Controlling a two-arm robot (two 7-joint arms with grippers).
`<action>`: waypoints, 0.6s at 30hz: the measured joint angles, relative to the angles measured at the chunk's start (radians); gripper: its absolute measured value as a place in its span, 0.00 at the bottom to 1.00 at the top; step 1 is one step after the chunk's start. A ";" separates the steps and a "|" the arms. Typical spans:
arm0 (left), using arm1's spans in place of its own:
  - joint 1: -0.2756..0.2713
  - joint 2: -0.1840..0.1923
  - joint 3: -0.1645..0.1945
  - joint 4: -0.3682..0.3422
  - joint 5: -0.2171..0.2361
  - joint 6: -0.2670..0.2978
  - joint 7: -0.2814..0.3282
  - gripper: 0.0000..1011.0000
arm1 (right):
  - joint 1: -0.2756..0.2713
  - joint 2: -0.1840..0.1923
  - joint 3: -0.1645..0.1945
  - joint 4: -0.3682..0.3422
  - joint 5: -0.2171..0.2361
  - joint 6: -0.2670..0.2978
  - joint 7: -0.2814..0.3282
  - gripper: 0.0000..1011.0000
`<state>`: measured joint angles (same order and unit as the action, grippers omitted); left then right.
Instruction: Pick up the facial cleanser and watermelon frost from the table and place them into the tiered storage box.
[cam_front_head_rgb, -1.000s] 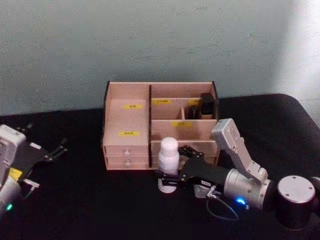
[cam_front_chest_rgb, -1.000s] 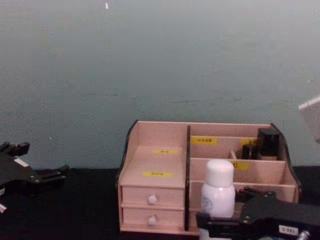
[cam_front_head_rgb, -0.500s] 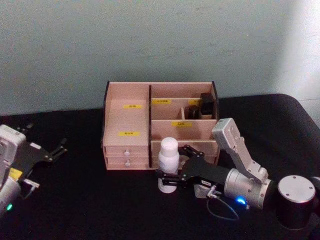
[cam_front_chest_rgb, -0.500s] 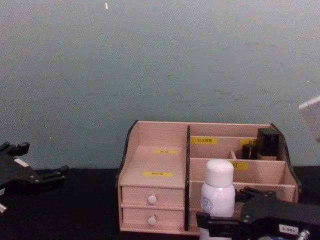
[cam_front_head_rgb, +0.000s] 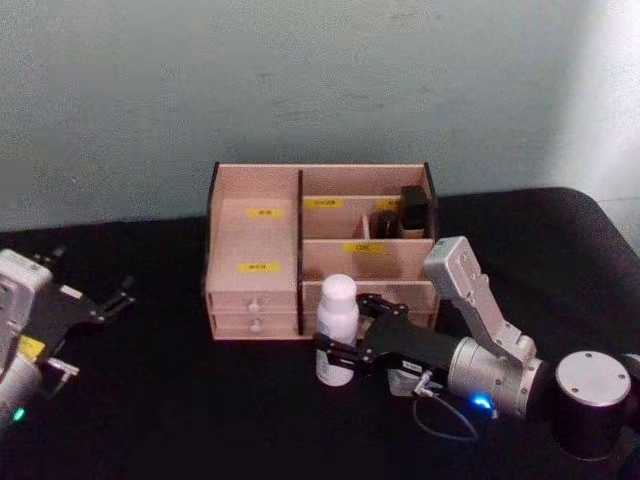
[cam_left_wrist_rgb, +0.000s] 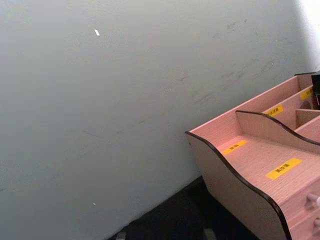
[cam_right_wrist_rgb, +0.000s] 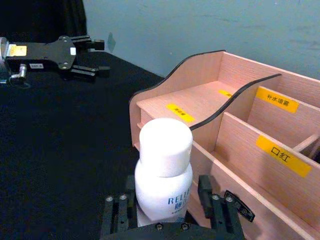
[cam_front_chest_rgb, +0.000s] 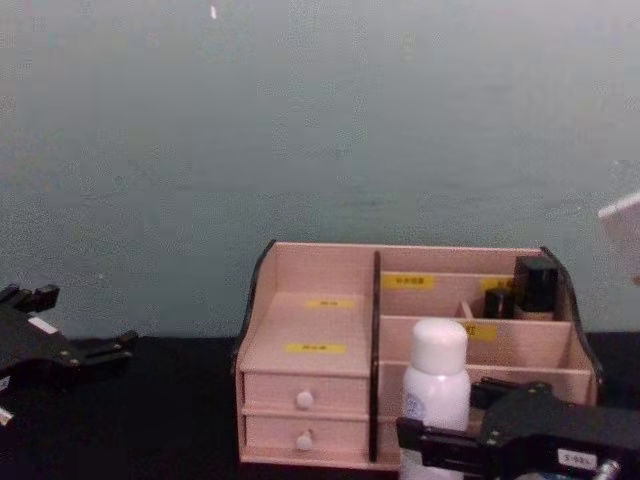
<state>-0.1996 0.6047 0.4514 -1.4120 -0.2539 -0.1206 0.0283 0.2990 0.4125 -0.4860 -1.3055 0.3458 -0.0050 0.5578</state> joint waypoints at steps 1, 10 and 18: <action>0.000 0.000 0.000 0.000 0.000 0.000 0.000 0.99 | 0.000 0.000 0.000 0.000 0.000 0.000 0.000 0.77; 0.000 0.000 0.000 0.000 0.000 0.000 0.000 0.99 | 0.000 0.000 0.000 0.000 0.000 -0.001 0.000 0.59; 0.000 0.000 0.000 0.000 0.000 0.000 0.000 0.99 | 0.000 0.000 0.000 0.000 0.000 -0.001 0.000 0.59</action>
<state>-0.1996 0.6047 0.4514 -1.4119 -0.2539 -0.1205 0.0282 0.2987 0.4124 -0.4861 -1.3056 0.3458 -0.0063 0.5578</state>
